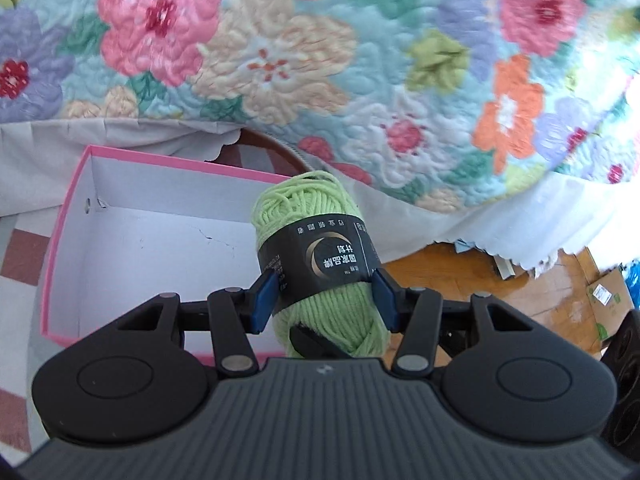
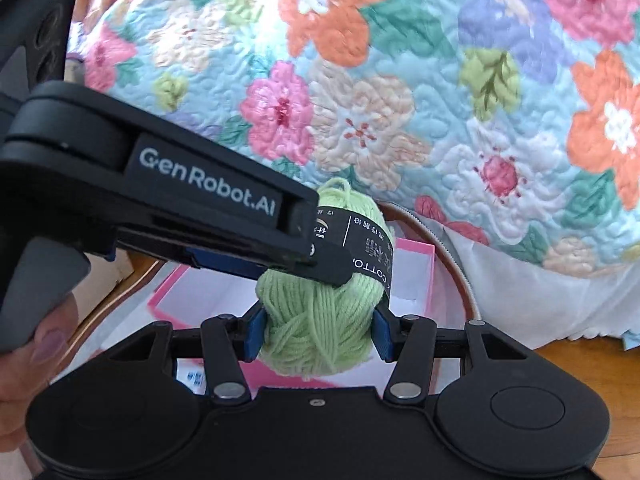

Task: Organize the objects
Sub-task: 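Lift the yarn skein with the left tool and release it inside the pink box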

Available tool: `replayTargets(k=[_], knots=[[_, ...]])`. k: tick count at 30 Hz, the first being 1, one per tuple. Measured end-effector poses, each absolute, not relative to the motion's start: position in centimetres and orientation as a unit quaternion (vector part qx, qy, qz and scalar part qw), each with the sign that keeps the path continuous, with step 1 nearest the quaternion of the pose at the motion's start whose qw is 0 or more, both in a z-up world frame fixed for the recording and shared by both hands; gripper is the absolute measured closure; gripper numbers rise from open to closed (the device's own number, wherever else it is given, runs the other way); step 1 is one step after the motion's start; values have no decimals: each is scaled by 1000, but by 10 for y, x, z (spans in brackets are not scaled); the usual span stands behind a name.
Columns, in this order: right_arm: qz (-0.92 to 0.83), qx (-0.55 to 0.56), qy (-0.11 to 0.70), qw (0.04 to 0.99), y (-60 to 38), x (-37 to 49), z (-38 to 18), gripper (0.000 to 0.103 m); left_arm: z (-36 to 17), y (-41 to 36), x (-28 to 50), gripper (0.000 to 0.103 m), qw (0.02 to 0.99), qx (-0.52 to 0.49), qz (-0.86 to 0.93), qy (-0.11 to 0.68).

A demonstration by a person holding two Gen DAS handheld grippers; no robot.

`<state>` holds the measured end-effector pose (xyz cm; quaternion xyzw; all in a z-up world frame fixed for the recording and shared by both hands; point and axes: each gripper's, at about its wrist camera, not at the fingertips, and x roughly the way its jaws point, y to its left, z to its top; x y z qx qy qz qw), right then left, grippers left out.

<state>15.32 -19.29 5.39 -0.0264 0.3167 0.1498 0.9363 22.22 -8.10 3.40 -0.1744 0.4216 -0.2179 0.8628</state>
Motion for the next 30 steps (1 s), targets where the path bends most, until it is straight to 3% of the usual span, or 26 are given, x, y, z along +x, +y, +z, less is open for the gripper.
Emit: replayTargets(k=[15,19,24,26,29,30], knots=[[89,-51,380,919,-188,260,-30,46,-60,-100,324,55,828,-192,-226,476],[101,-67,406,906,-188,275,-38,38,-76,-104,341,57,818,-196,-219,494],[140,-76,441,883,-195,265,-27,37,-94,-113,346,63,802,-165,-205,537],[162,-75,445,878,-197,259,-26,39,-97,-117,345,63,799,-160,-209,541],[159,-116,442,875,-191,261,-35,60,-99,-124,347,63,799,-161,-210,539],[148,-125,439,877,-189,264,-38,62,-100,-126,349,63,800,-162,-212,538]])
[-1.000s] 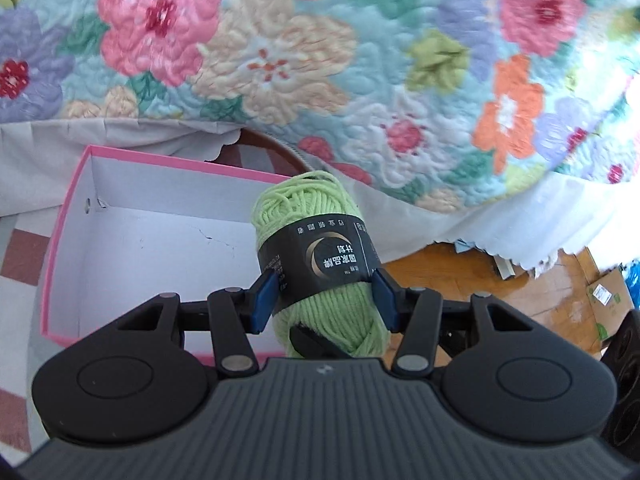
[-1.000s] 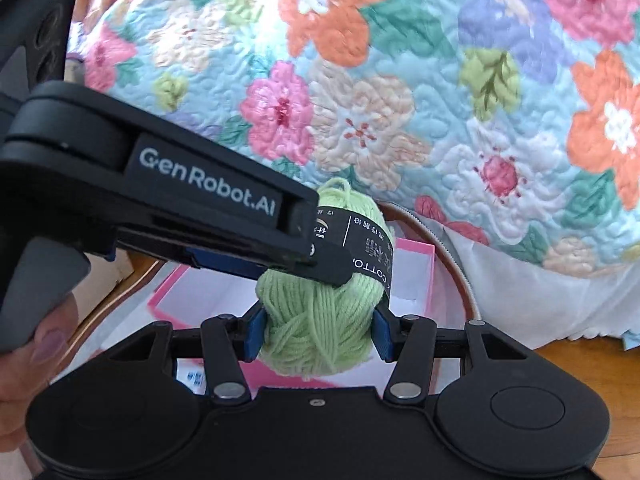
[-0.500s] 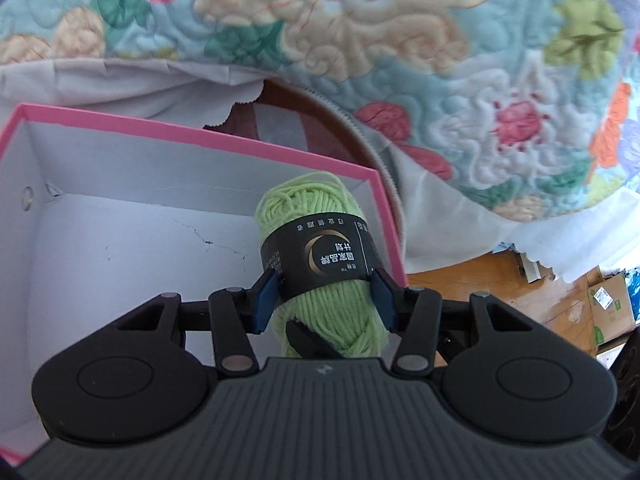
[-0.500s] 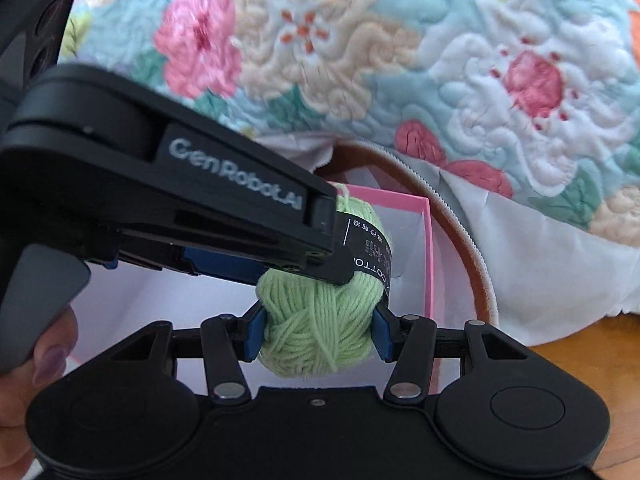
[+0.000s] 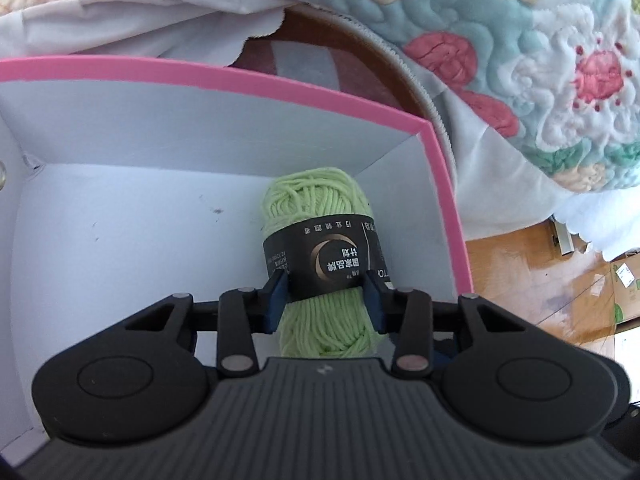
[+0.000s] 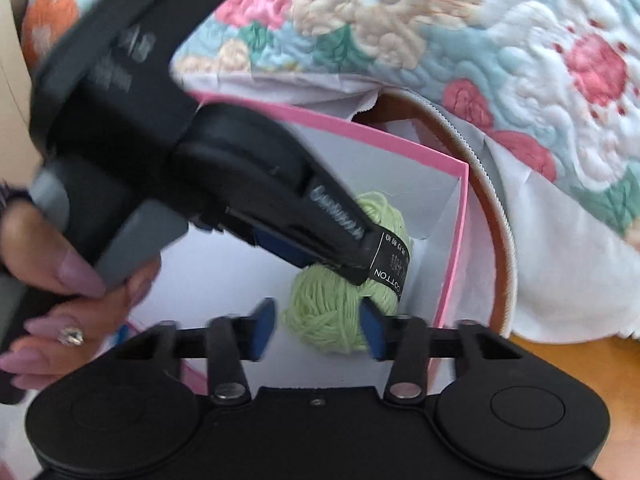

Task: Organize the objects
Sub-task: 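Lift the yarn skein with the left tool and release it inside the pink box, then move the left tool back to the clear plastic box and close on it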

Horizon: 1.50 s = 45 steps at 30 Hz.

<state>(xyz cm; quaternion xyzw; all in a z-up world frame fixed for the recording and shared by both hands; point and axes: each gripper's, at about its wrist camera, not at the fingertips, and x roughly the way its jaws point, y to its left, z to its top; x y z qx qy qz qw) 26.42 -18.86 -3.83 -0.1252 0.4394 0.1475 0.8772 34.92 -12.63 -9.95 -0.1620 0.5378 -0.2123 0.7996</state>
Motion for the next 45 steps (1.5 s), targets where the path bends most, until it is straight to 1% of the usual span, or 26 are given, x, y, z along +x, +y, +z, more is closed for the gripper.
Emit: replayTargets(k=[2,3,6,9,10,11,13,17,19,25,29,33,35,36,37,39,42,45], knots=[[128,-118,442,880,-189,272,-45,62,-100,-129,355,63,793,-175,-213,543],[120,-116,439,883,-189,276,-47,66,-100,-131,358,63,795,-175,-209,542],[101,-115,426,892,-188,285,-48,70,-99,-134,362,61,803,-173,-195,535],[93,-95,431,893,-191,287,-45,71,-96,-131,358,60,791,-182,-193,552],[89,-87,435,892,-193,285,-43,70,-93,-129,356,58,791,-183,-191,552],[88,-74,438,892,-196,280,-38,70,-88,-127,352,53,794,-181,-187,550],[92,-51,434,895,-201,268,-30,66,-78,-122,344,50,797,-174,-180,549],[101,-28,426,898,-215,244,-9,61,-53,-108,324,46,805,-158,-163,549],[110,-13,425,899,-219,235,3,55,-39,-101,312,44,807,-146,-162,548],[158,47,426,890,-218,188,39,50,-1,-70,267,39,794,-135,-179,565],[187,65,425,883,-212,170,66,48,31,-58,232,35,804,-103,-168,561],[204,60,420,882,-214,127,93,39,53,-47,204,32,808,-92,-173,555],[210,41,417,883,-209,111,104,38,63,-41,190,30,809,-86,-176,554],[214,36,417,883,-207,104,107,34,68,-38,182,29,810,-82,-178,552],[218,33,418,881,-206,96,111,28,70,-36,176,28,810,-79,-178,553],[229,29,424,876,-205,83,114,23,75,-33,163,27,811,-71,-177,552],[241,14,433,869,-202,64,111,17,76,-31,145,22,814,-58,-176,550],[243,9,444,862,-200,50,101,17,70,-33,128,21,809,-48,-184,557]])
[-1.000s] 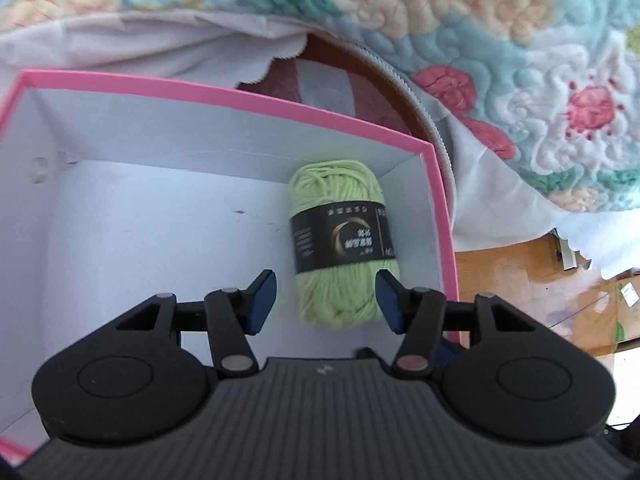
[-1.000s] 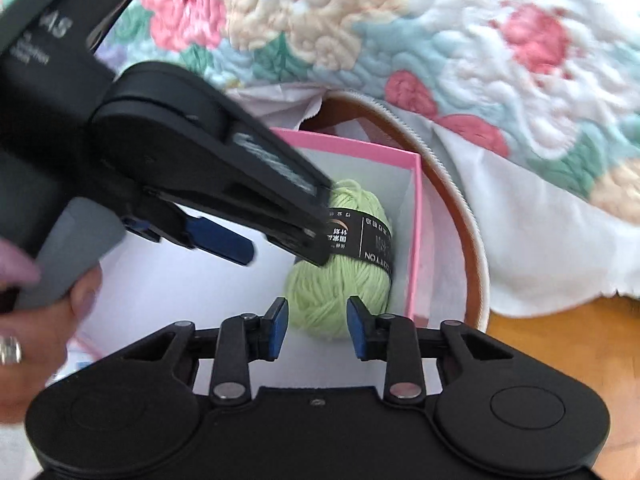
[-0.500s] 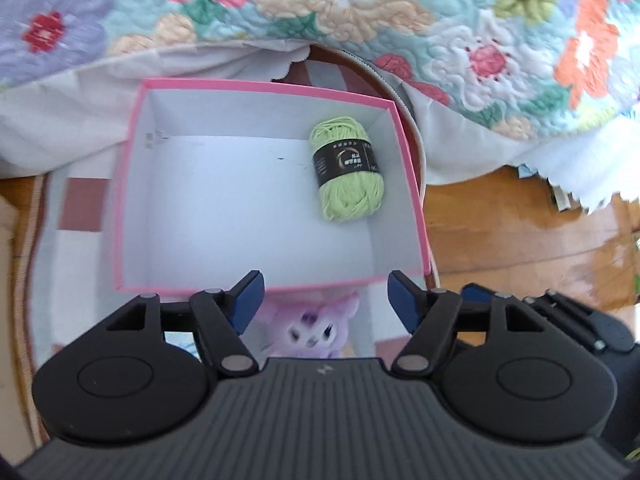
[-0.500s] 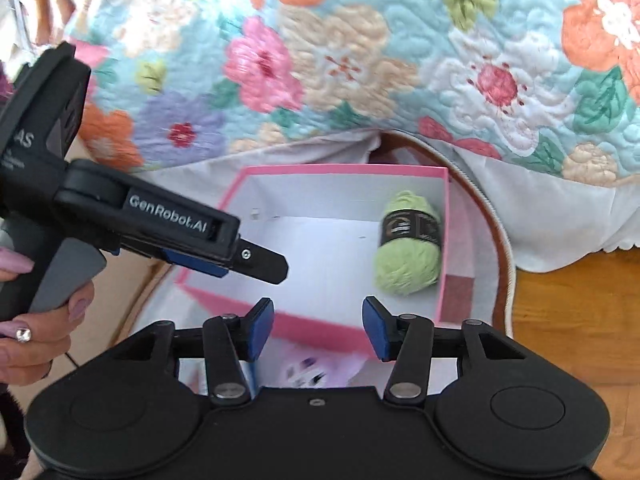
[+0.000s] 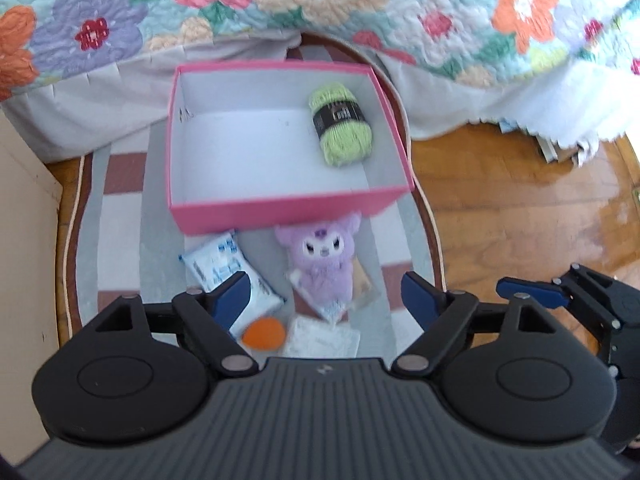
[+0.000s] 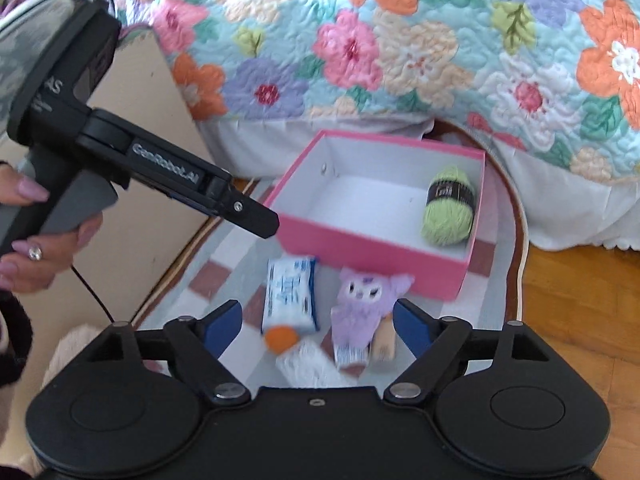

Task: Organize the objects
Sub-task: 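Move the left tool back to the clear plastic box and close on it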

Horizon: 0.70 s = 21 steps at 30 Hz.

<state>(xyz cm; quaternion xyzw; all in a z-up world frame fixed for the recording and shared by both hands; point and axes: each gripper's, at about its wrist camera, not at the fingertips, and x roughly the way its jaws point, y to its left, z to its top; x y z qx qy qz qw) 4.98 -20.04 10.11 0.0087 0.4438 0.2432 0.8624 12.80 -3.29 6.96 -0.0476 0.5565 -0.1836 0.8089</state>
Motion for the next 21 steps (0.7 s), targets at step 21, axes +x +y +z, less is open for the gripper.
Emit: replayTargets(k=[21], knots=[[236,-34,464,853,-173,27,-33,17,-67,-47,99,28,752,-51,-232,614]])
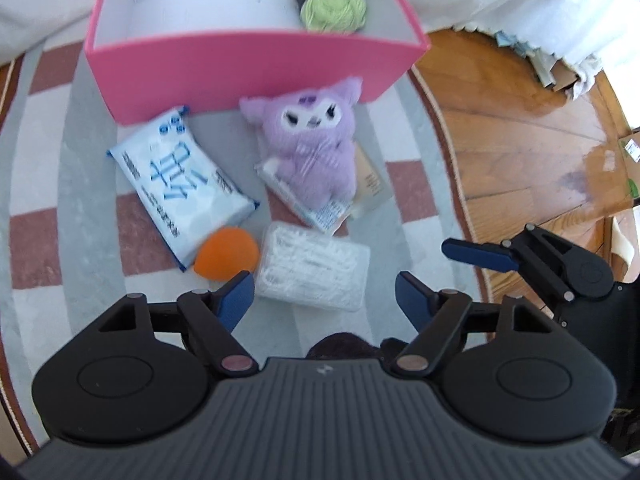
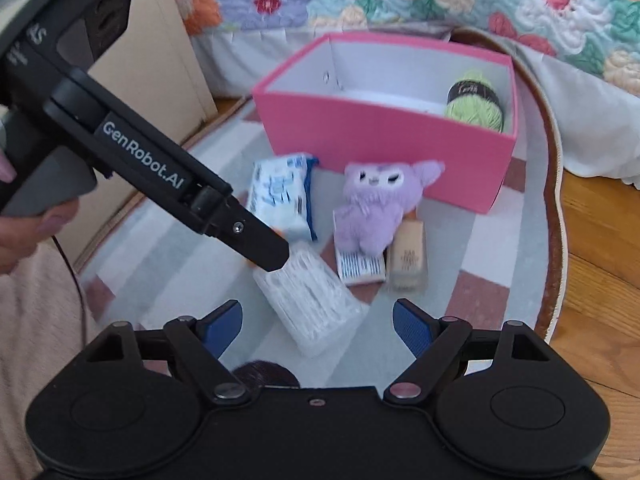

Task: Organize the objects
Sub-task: 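Move the left tool back to the clear plastic box and close on it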

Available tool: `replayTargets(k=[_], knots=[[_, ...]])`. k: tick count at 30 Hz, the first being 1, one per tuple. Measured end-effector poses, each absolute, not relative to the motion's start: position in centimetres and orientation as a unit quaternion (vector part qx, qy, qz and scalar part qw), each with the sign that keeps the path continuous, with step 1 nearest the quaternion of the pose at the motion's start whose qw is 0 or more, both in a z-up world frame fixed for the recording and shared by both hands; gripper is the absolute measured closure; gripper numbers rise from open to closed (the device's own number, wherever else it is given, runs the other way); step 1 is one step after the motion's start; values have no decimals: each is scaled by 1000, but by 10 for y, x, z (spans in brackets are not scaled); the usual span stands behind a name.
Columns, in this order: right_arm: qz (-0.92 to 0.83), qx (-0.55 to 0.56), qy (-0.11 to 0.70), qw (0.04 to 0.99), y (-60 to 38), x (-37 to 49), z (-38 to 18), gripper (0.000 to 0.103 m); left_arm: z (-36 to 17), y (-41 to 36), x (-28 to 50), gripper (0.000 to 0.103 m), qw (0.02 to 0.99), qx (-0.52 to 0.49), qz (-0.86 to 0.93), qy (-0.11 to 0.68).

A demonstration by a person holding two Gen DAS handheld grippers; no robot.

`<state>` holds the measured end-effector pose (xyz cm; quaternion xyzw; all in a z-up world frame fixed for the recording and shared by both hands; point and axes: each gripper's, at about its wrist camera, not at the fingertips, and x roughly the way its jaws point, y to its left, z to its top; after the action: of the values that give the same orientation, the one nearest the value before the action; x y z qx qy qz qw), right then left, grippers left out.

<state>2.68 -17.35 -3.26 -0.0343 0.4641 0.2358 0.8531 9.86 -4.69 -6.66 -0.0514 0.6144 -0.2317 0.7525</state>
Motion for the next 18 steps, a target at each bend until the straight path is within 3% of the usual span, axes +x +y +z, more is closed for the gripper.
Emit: replayTargets(k=[8,18], knots=[[233,-13,476,848,-165,25,-65,18,-106,-43,97,44,750,-53,-210,625],[231,-4,493,839,-156,29,-85,18,-121,-47,92,44,772,-44,-205,600]])
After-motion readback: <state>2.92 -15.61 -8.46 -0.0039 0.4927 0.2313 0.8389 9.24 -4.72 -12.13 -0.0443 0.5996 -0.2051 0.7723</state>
